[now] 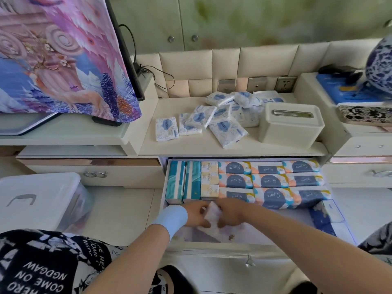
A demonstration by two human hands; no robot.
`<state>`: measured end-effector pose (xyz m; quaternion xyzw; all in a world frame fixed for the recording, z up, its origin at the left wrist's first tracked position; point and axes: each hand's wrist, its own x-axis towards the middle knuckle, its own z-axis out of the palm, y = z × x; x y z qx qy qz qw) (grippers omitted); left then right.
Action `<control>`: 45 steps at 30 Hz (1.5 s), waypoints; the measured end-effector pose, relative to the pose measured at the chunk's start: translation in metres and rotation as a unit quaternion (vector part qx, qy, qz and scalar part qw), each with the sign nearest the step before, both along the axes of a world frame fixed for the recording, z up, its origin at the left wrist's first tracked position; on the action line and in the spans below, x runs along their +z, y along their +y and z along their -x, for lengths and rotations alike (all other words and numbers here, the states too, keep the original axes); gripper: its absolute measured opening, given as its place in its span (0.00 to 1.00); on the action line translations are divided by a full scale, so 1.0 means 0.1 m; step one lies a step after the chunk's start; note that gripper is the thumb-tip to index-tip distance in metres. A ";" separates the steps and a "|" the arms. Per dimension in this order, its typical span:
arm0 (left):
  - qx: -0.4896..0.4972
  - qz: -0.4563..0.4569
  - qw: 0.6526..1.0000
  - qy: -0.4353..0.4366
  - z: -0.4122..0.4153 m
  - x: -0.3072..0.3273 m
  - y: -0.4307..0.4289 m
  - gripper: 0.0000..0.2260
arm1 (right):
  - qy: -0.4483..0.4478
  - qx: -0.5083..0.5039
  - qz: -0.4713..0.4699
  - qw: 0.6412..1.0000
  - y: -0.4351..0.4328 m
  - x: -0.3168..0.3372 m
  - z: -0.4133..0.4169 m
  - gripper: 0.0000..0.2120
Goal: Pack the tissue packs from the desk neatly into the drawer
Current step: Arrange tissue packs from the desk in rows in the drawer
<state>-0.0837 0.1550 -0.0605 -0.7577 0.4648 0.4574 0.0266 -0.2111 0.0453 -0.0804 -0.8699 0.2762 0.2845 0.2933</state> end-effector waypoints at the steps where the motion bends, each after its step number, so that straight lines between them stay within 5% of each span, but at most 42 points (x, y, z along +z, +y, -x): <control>1: 0.008 0.015 1.000 -0.006 -0.04 0.04 -0.02 0.31 | -0.036 -0.039 -0.034 0.998 -0.03 0.03 -0.03 0.23; 6: 0.068 0.055 0.996 0.012 -0.32 0.17 -0.02 0.24 | -0.091 -0.173 -0.206 0.959 0.01 0.17 -0.09 0.17; 9: 0.033 0.027 0.997 -0.062 -0.42 0.16 0.11 0.25 | -0.067 -0.215 -0.258 0.940 0.25 0.09 -0.16 0.16; 15: -0.004 0.086 0.983 -0.164 -0.49 0.09 0.31 0.23 | -0.092 -0.335 -0.275 0.896 0.62 0.03 -0.37 0.05; 26: 0.019 0.079 0.978 -0.190 -0.65 -0.05 0.54 0.24 | -0.080 -0.400 -0.260 0.875 0.67 0.00 -0.59 0.13; 31: 0.005 0.070 0.981 -0.179 -0.58 -0.07 0.49 0.25 | -0.073 -0.372 -0.358 0.853 0.69 0.11 -0.57 0.10; 36: 0.028 0.086 0.982 -0.164 -0.62 0.04 0.32 0.18 | -0.040 -0.279 -0.201 0.938 0.44 0.14 -0.60 0.15; 39: 0.071 0.148 0.977 -0.135 -0.64 0.28 0.04 0.15 | -0.103 -0.237 -0.064 0.964 0.15 0.31 -0.67 0.12; 42: 0.098 0.197 0.969 -0.111 -0.65 0.56 -0.33 0.15 | -0.175 -0.232 0.057 0.955 -0.27 0.57 -0.71 0.12; 45: 0.099 0.229 0.963 -0.102 -0.63 0.74 -0.72 0.15 | -0.256 -0.325 0.098 0.905 -0.72 0.78 -0.71 0.11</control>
